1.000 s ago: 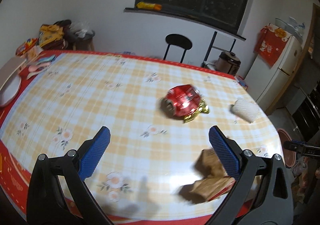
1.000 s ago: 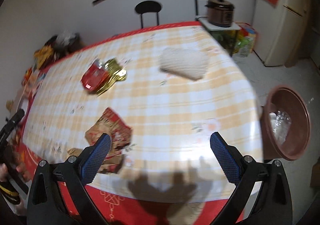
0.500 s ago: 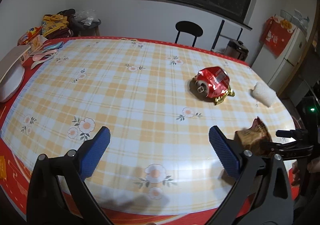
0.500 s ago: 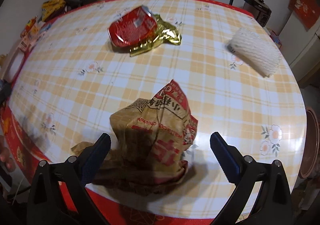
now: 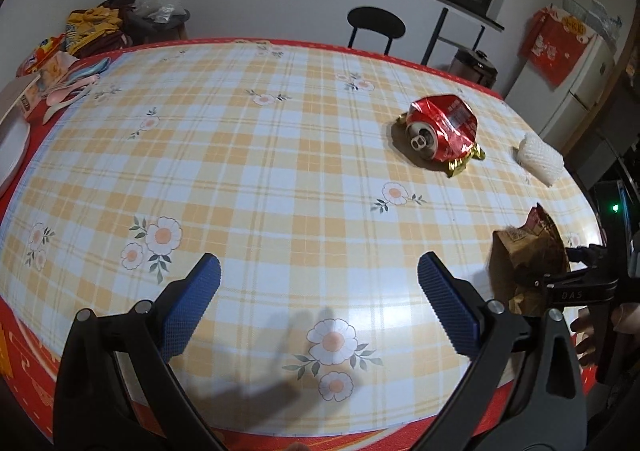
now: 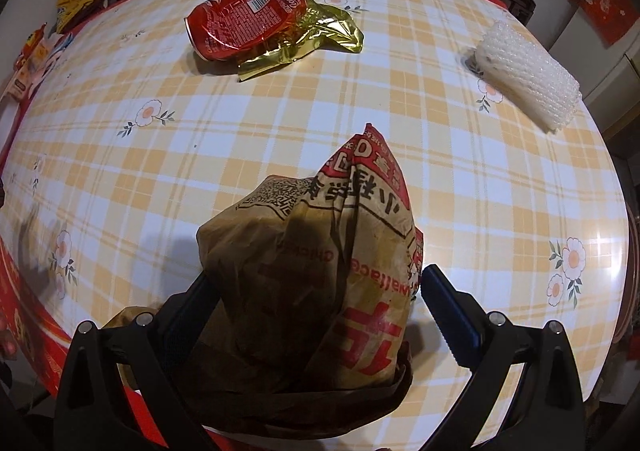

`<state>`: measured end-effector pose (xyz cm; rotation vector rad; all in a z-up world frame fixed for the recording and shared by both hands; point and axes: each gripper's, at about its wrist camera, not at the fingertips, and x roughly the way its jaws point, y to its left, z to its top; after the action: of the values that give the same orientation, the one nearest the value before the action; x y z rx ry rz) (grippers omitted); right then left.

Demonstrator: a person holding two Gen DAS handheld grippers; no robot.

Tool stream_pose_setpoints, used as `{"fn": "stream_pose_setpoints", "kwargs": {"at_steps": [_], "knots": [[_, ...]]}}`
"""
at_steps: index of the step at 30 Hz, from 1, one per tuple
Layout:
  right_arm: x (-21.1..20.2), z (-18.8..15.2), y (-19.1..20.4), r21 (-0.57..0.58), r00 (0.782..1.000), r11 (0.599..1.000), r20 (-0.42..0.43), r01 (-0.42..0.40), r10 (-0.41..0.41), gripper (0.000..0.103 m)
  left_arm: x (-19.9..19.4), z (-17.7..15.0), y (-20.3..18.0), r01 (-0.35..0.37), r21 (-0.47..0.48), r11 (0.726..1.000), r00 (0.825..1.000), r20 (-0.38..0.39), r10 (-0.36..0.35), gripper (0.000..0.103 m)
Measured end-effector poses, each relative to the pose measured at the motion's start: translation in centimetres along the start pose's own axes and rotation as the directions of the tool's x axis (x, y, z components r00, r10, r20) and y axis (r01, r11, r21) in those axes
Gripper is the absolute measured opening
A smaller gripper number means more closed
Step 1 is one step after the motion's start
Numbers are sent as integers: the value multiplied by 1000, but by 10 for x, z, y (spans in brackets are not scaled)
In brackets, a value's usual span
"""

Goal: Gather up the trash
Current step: 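Grasp the brown paper bag with the right tool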

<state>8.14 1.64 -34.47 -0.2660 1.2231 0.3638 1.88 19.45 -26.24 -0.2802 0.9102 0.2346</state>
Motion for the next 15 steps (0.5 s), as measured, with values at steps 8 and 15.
{"fn": "stream_pose_setpoints", "kwargs": {"at_steps": [8,15], "knots": [[-6,0,1,-47,1000,999,7,-14,15,90,14,9,-12,38,-3,999,997,-63,-38,97],[-32,6,-23,13,993,998,98,-68,67,87,26,35,-42,119,5,993,991,-71,-118,97]]}}
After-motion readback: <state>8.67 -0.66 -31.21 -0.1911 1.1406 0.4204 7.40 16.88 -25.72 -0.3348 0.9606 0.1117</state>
